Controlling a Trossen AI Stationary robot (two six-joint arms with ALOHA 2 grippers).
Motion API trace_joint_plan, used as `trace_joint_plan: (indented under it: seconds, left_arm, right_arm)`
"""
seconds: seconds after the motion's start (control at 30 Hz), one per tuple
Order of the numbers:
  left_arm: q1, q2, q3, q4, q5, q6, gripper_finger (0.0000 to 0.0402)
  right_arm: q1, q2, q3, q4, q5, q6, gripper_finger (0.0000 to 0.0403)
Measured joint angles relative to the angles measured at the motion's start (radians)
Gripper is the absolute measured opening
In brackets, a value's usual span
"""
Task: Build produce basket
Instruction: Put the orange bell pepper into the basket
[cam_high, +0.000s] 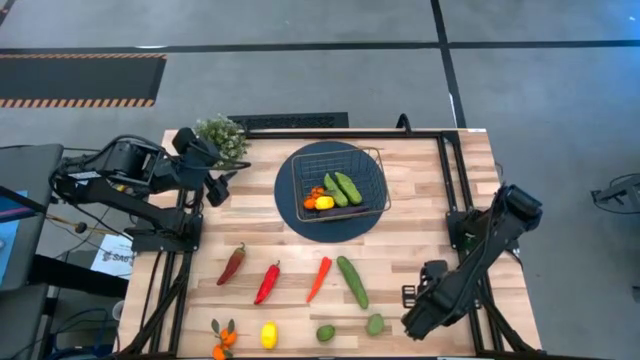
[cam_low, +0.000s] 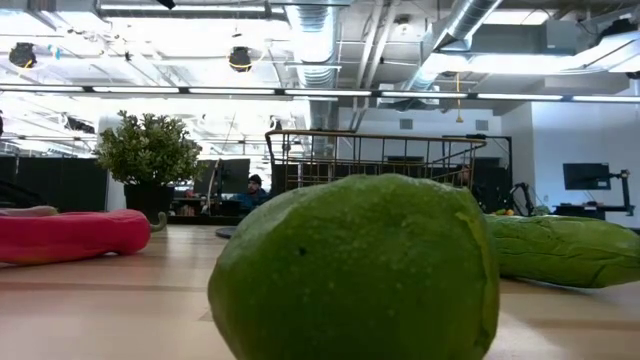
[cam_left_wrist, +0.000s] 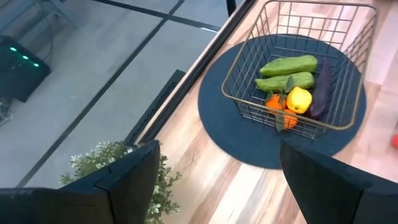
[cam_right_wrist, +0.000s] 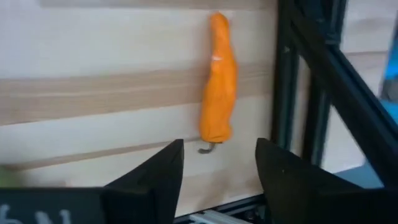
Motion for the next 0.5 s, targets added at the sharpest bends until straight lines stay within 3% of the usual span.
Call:
trace_joint_plan:
  seconds: [0.5]
  left_arm:
    - [0.0,0.0,0.0,0.005,0.033,-0.047,0.0314]
  right_arm:
    - [0.021,-0.166,-0.485,0.492,-0.033,0.019,0.0219]
